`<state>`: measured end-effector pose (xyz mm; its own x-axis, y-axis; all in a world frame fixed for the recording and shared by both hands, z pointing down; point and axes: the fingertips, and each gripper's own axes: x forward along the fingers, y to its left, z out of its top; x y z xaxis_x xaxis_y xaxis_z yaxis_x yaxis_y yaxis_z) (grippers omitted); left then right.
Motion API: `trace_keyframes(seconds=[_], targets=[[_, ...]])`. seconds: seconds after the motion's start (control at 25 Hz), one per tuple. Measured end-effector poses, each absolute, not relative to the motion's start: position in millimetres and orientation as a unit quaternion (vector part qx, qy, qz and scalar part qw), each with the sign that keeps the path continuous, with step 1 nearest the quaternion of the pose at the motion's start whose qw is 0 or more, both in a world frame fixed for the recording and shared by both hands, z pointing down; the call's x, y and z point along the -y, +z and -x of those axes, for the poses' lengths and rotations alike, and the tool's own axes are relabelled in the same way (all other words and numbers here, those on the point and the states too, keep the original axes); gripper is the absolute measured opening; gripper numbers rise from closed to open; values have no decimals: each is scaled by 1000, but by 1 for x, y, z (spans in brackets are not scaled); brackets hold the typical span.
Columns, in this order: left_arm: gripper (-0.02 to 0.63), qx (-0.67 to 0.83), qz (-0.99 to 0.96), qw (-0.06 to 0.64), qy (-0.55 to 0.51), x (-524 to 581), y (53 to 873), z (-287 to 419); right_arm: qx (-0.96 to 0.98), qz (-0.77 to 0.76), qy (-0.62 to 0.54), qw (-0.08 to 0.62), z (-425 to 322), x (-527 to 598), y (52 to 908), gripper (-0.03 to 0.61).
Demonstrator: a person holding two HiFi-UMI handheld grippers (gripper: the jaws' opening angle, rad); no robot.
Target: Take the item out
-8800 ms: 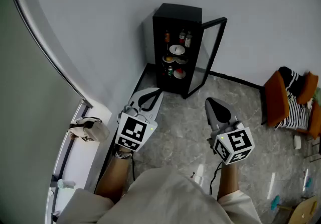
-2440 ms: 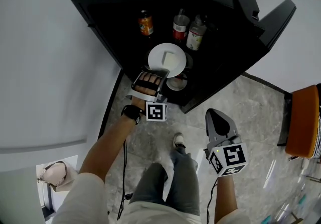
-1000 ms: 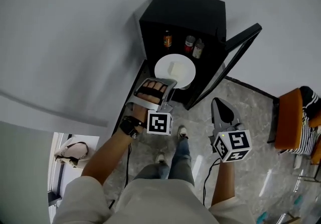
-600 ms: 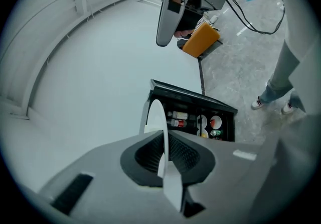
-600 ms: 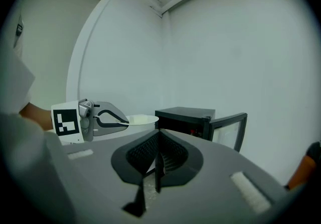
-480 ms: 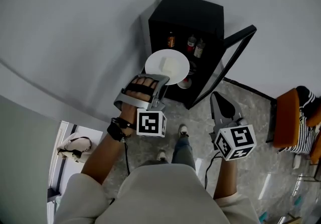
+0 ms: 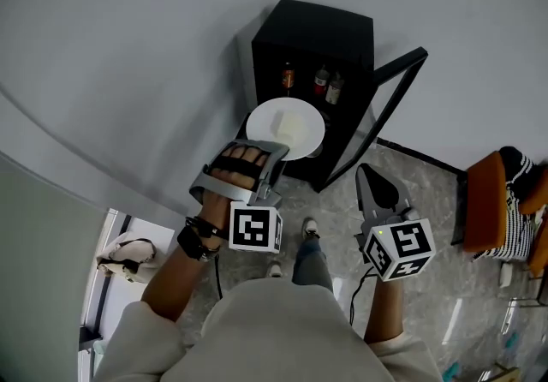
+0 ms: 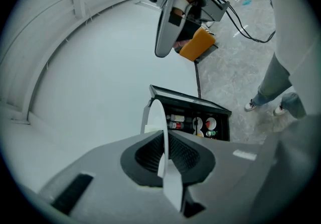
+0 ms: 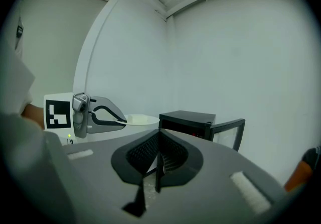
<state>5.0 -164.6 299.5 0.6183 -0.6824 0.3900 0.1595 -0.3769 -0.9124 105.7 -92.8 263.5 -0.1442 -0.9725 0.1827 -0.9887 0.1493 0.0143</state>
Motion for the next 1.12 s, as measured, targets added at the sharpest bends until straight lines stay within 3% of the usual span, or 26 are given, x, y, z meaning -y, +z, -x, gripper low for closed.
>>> trace_keyframes(seconds=[1.12], targets=[[20, -180, 727, 534, -393, 163, 304, -8, 749, -654, 54, 88, -106, 98, 275, 6]])
